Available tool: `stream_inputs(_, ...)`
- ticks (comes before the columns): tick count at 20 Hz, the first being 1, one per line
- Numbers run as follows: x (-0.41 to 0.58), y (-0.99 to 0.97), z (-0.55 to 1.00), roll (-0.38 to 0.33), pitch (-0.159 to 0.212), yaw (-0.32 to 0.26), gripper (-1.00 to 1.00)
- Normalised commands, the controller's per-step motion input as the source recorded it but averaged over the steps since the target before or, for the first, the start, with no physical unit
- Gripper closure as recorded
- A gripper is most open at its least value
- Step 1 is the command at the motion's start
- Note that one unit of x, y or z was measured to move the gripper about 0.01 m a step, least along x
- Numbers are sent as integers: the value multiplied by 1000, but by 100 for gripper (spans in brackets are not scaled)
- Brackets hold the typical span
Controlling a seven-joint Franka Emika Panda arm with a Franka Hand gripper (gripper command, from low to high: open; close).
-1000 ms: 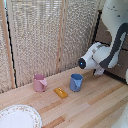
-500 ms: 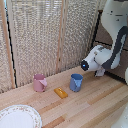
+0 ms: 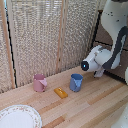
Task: Please adjust your gripper to match the height of the lower drawer handle. Progress your gripper onward until it happens to touch the drawer handle. Now, firmly take hold of it with your gripper, then steadily retract it to swing the drawer wide open.
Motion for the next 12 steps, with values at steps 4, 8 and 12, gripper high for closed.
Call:
stream_inputs(4,6,277,-8,13,16,-4,100)
stream_inputs(8,29,802,-104,8,12,0,100)
stream_inputs(12,213,920,-97,49,36,0,100)
